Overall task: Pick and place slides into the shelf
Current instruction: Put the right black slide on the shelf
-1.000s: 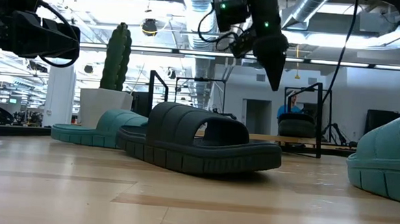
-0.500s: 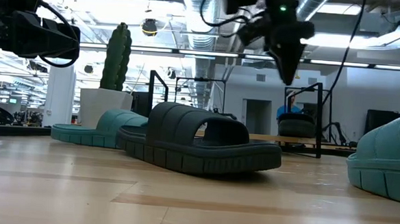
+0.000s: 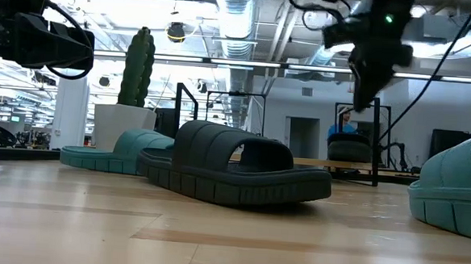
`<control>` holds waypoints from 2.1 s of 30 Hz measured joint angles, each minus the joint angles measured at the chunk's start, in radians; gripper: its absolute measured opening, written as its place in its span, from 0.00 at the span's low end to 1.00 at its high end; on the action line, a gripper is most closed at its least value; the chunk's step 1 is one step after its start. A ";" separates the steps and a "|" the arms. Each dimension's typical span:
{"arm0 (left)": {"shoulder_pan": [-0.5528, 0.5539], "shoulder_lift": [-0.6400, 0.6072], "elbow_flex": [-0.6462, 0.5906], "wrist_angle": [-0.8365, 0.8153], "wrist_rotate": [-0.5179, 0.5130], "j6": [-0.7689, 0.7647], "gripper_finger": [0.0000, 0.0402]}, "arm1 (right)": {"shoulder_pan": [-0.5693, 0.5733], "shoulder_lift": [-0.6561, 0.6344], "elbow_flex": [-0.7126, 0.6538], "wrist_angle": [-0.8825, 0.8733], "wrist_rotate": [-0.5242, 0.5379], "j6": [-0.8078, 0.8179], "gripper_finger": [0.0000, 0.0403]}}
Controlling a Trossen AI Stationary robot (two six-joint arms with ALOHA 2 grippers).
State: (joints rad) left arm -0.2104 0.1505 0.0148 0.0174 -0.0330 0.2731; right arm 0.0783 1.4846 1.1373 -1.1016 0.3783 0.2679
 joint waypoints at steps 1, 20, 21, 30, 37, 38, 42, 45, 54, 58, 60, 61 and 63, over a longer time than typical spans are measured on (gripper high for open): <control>0.000 0.000 0.000 0.000 0.000 -0.001 0.00 | 0.009 0.000 -0.020 -0.002 0.021 0.006 0.36; 0.000 0.000 0.000 0.000 0.000 0.000 0.00 | 0.020 0.015 -0.152 0.149 0.204 -0.049 0.44; 0.000 0.000 0.000 0.000 0.000 -0.002 0.00 | 0.014 0.017 -0.152 0.151 0.203 -0.060 0.44; 0.000 0.000 0.000 0.000 0.000 -0.002 0.00 | -0.040 0.074 -0.152 0.164 0.194 -0.119 0.44; 0.000 0.000 0.000 0.000 0.001 -0.002 0.00 | -0.076 0.145 -0.152 0.140 0.192 -0.120 0.42; 0.000 0.000 0.000 0.000 0.001 0.000 0.00 | -0.081 0.154 -0.152 0.141 0.192 -0.120 0.42; 0.000 0.000 0.000 0.000 0.001 -0.003 0.00 | -0.100 0.159 -0.152 0.144 0.195 -0.120 0.41; 0.000 0.000 0.000 0.000 0.000 0.000 0.00 | -0.110 0.155 -0.152 0.143 0.195 -0.119 0.40; 0.000 0.000 0.000 0.000 0.000 -0.001 0.00 | -0.132 0.154 -0.152 0.143 0.166 -0.120 0.36; 0.000 0.000 0.000 0.000 0.000 0.000 0.00 | -0.133 0.154 -0.152 0.145 0.161 -0.120 0.33; 0.000 0.000 0.000 0.000 0.000 0.000 0.00 | -0.133 0.154 -0.152 0.146 0.161 -0.120 0.32; 0.000 0.000 0.000 0.000 0.000 -0.003 0.00 | -0.133 0.154 -0.152 0.146 0.161 -0.120 0.31; 0.000 0.000 0.000 0.000 0.000 -0.003 0.00 | -0.133 0.154 -0.152 0.147 0.161 -0.120 0.29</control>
State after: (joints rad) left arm -0.2104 0.1501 0.0147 0.0174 -0.0326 0.2698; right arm -0.0551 1.6382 0.9855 -0.9549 0.5392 0.1478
